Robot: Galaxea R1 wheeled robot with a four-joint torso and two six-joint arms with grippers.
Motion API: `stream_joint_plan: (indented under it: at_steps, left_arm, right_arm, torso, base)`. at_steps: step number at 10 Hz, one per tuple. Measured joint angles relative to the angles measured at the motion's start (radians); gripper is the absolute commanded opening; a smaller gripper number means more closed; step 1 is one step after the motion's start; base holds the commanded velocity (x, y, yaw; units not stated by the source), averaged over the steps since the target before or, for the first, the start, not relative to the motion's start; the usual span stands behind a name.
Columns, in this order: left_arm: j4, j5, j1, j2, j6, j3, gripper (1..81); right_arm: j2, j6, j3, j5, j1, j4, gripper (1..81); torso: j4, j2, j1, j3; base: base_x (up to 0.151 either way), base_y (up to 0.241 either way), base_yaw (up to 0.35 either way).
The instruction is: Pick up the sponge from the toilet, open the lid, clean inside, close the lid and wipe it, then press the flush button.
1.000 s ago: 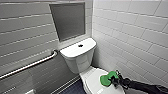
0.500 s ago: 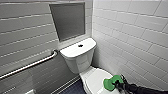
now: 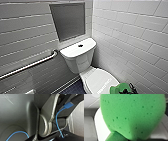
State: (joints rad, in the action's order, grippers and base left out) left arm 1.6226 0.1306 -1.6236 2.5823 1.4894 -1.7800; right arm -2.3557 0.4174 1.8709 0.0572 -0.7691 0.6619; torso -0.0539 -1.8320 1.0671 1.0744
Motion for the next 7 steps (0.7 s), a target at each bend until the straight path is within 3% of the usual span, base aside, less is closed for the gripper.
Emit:
stream_joint_plan:
  at_steps: [4,7]
  left_arm:
    - [0.002,0.000,0.008,0.000,-0.001,0.000,81.1]
    - [0.004,0.000,0.011,0.008,-0.004,0.000,81.1]
  right_arm:
    - [0.132,-0.031,-0.170,0.101,-0.126,-0.026,1.0]
    - [0.207,-0.039,-0.275,0.097,-0.259,-0.068,1.0]
  torso:
    - [0.000,0.000,0.000,0.000]
    - [0.000,0.000,0.000,0.000]
  base:
    - [0.000,0.000,0.000]
    - [0.000,0.000,0.000]
